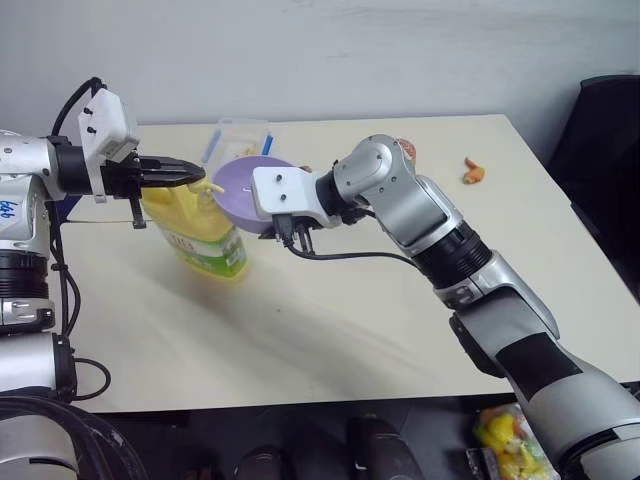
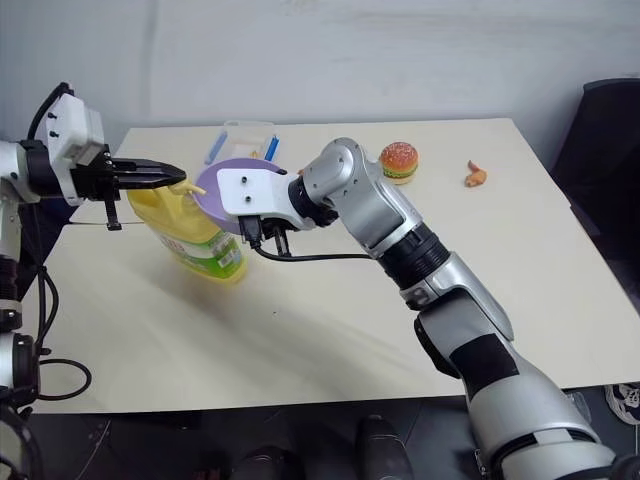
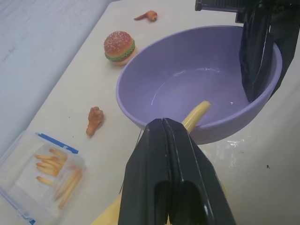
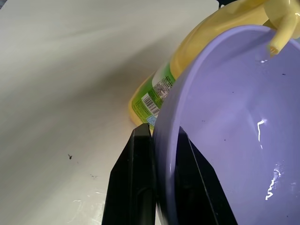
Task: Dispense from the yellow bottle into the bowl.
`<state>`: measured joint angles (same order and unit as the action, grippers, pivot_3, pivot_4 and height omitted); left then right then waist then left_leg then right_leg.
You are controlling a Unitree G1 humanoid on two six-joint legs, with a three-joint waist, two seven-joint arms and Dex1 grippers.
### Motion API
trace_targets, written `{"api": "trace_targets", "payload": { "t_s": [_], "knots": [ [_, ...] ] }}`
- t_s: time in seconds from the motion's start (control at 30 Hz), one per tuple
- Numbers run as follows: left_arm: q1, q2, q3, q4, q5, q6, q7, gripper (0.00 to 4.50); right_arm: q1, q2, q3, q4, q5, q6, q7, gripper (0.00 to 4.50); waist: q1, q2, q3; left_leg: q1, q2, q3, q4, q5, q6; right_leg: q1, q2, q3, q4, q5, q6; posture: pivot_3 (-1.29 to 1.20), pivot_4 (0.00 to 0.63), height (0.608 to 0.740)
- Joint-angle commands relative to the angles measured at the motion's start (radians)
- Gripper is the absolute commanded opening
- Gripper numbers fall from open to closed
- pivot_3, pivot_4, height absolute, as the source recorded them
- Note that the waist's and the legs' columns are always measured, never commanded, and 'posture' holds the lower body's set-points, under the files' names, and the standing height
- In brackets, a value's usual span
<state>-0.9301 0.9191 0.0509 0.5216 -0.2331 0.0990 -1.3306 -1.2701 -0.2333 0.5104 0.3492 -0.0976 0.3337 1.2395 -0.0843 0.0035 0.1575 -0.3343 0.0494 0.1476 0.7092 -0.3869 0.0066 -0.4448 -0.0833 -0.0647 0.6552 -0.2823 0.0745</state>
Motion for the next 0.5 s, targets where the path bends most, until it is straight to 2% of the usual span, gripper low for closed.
{"api": "trace_targets", "payload": {
  "t_s": [0.03, 0.2, 0.33, 0.5],
  "knots": [
    [0.117, -0.022, -0.142, 0.053, 0.129, 0.02, -0.016, 0.03, -0.02, 0.014, -0.023, -0.056, 0.014, -0.018, -0.004, 0.0, 0.001, 0.0, -0.001, 0.001, 0.0, 0.0, -0.001, 0.0, 0.0, 0.001, 0.0, 0.0, 0.0, 0.0, 0.0, 0.0, 0.15, 0.74],
    [0.126, -0.035, -0.142, 0.045, 0.118, 0.026, -0.01, 0.03, -0.013, 0.016, -0.02, -0.06, 0.011, -0.02, -0.003, 0.0, 0.001, 0.002, -0.004, 0.001, 0.0, 0.0, -0.002, 0.0, 0.0, 0.001, 0.0, 0.0, 0.0, 0.0, 0.0, 0.0, 0.15, 0.74],
    [0.066, -0.034, -0.1, 0.022, 0.062, 0.087, -0.022, 0.03, -0.012, 0.014, -0.023, -0.058, 0.009, -0.025, -0.006, 0.0, 0.001, 0.002, -0.005, 0.001, 0.0, 0.0, -0.002, 0.0, 0.0, 0.001, 0.0, 0.0, 0.0, 0.0, 0.0, 0.0, 0.15, 0.74],
    [-0.04, 0.0, -0.006, -0.058, -0.082, 0.288, -0.081, 0.03, 0.001, -0.001, -0.027, -0.08, 0.011, -0.023, -0.003, 0.0, 0.001, -0.002, -0.003, -0.001, 0.0, 0.0, -0.002, 0.0, 0.0, -0.001, 0.0, 0.0, -0.001, 0.0, 0.0, 0.0, 0.15, 0.74]
  ]
}}
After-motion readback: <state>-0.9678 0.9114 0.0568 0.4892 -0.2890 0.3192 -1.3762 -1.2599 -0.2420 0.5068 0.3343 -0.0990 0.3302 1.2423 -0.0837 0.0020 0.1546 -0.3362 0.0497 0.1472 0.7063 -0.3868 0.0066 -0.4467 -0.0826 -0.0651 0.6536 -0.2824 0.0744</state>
